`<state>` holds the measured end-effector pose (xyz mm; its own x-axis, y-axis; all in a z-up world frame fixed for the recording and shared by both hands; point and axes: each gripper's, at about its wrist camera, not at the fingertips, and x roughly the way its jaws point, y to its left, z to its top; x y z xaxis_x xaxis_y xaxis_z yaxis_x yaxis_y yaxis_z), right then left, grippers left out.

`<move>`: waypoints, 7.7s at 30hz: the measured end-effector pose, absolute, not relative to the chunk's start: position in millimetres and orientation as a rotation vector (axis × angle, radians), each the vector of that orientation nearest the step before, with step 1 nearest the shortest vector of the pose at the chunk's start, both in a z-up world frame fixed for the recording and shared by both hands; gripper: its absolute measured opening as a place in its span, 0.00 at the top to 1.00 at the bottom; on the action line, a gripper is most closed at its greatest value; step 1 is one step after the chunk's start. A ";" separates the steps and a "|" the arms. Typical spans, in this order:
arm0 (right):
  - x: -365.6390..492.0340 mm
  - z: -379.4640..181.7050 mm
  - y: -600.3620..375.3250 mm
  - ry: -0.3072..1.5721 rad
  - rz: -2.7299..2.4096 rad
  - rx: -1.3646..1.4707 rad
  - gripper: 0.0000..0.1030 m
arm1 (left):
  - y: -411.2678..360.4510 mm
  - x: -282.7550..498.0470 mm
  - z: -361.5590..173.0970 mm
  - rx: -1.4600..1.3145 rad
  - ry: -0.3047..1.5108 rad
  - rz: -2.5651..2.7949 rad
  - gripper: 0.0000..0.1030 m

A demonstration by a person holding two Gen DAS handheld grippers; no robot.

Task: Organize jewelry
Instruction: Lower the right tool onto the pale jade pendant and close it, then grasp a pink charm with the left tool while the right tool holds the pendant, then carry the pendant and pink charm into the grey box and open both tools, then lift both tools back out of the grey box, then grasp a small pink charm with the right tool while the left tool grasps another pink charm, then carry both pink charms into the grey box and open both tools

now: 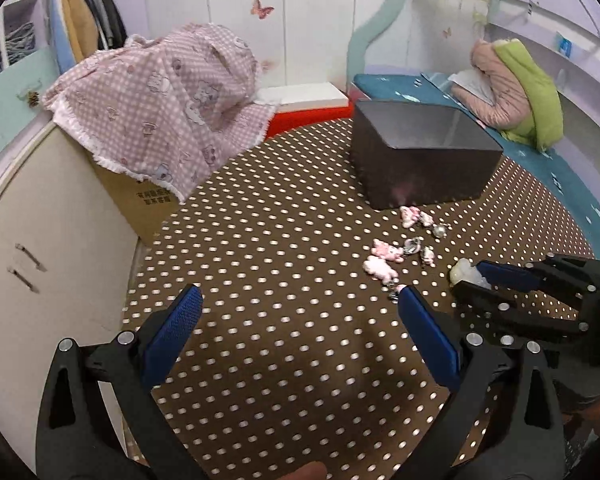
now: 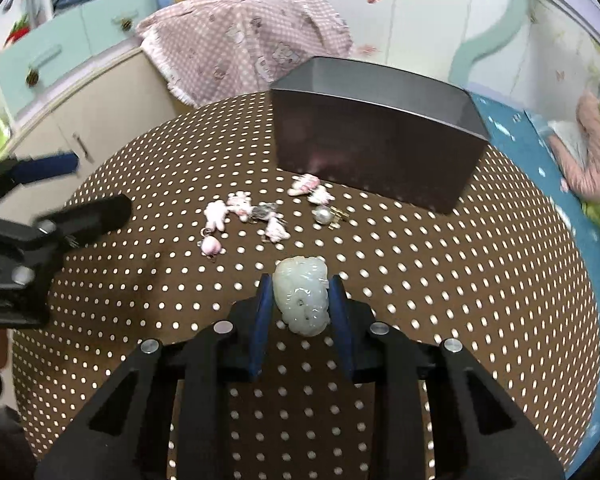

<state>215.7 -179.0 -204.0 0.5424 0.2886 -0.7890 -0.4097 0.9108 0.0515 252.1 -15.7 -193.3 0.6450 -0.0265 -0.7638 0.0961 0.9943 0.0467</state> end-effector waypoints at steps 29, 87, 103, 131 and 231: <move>202.4 -181.4 -213.7 0.872 0.394 -0.032 0.74 | -24.9 268.7 -222.1 0.031 0.914 -0.256 0.87; 340.0 -120.9 -207.4 0.809 0.357 -0.126 0.74 | -86.3 410.8 -102.8 0.019 0.779 -0.394 0.86; 316.3 -103.4 -232.7 0.739 0.239 -0.041 0.08 | -45.4 368.4 -78.4 0.046 0.649 -0.157 0.05; 166.8 2.3 -231.7 0.433 0.259 0.092 0.08 | 0.7 207.9 -21.7 -0.023 0.473 -0.029 0.05; 213.4 -144.5 -210.3 0.771 0.375 0.005 0.93 | -7.8 270.0 -168.2 -0.003 0.815 -0.327 0.78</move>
